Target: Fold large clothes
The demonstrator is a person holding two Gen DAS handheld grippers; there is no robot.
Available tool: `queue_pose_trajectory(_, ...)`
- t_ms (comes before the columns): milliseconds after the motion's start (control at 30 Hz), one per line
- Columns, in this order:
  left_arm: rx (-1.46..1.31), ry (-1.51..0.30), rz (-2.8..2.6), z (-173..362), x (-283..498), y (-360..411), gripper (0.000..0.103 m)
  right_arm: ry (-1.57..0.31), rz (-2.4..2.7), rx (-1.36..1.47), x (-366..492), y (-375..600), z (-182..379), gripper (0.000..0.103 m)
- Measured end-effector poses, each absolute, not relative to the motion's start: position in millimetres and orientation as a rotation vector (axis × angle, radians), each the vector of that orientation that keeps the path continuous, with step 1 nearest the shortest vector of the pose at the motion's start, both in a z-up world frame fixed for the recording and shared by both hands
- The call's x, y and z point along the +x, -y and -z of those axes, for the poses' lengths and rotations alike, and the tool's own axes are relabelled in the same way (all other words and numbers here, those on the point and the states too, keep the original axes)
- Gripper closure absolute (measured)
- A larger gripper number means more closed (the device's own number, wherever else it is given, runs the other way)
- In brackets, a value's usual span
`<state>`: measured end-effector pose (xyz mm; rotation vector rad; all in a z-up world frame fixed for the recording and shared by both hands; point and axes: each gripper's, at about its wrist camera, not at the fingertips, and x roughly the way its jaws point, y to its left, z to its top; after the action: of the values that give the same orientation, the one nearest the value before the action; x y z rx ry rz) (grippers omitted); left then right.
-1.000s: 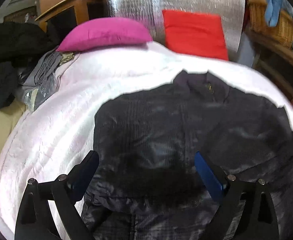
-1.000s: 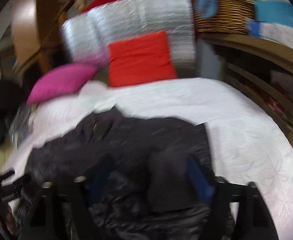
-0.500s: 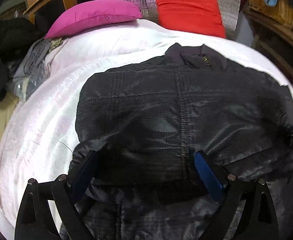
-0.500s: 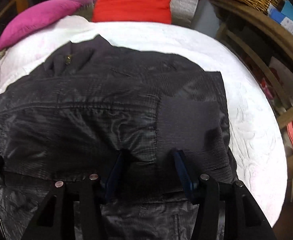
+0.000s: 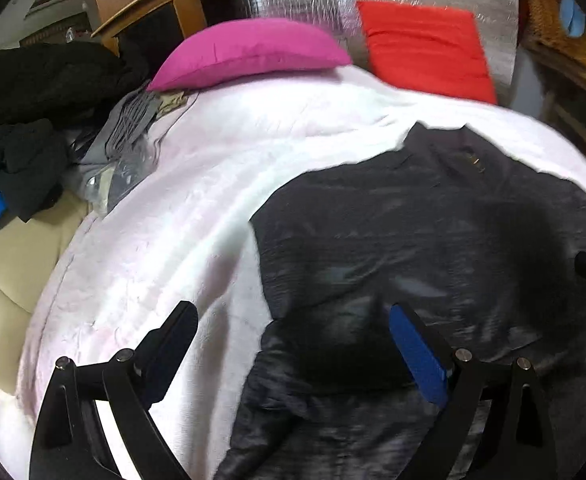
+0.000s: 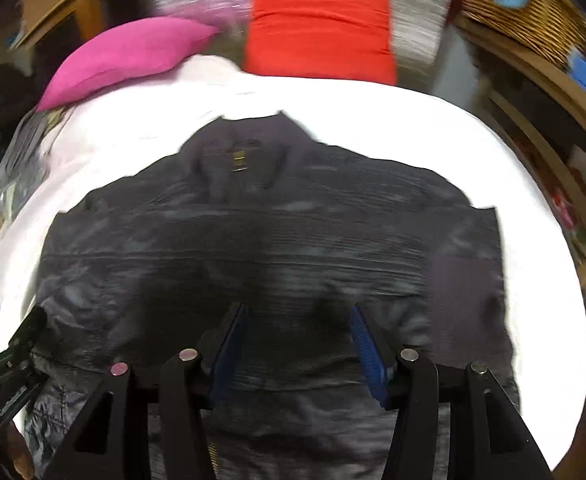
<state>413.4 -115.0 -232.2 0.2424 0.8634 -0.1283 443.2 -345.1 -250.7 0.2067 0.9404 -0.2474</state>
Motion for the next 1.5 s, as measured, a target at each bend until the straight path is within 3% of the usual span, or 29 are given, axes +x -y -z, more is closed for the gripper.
queue_pose_trajectory(200, 0.369, -0.928, 0.163, 261.7, 415.5, 130.6, 0.007, -1.034, 0.223, 0.165, 458.3, 318.7, 293.4, 0.046)
queue_pose_trajectory(533, 0.289, -0.847, 0.172, 233.3, 406.2, 125.2, 0.007, -0.939, 0.206, 0.257, 434.2, 355.5, 260.9, 0.046)
queue_pose_trajectory(700, 0.335, -0.95, 0.184, 265.1, 416.9, 134.7, 0.007, -1.037, 0.224, 0.289, 433.8, 388.8, 297.6, 0.045)
queue_pose_trajectory(1000, 0.272, -0.88, 0.184, 247.9, 411.2, 126.8, 0.007, -0.827, 0.204, 0.407, 396.1, 439.0, 264.8, 0.045)
queue_pose_trajectory(1200, 0.306, -0.964, 0.142, 275.1, 426.0, 131.4, 0.007, -0.843, 0.23, 0.559, 395.5, 498.0, 305.4, 0.047)
queue_pose_trajectory(1500, 0.293, -0.84, 0.17, 249.4, 404.4, 135.6, 0.007, -0.702, 0.191, 0.646, 345.6, 512.2, 282.4, 0.047)
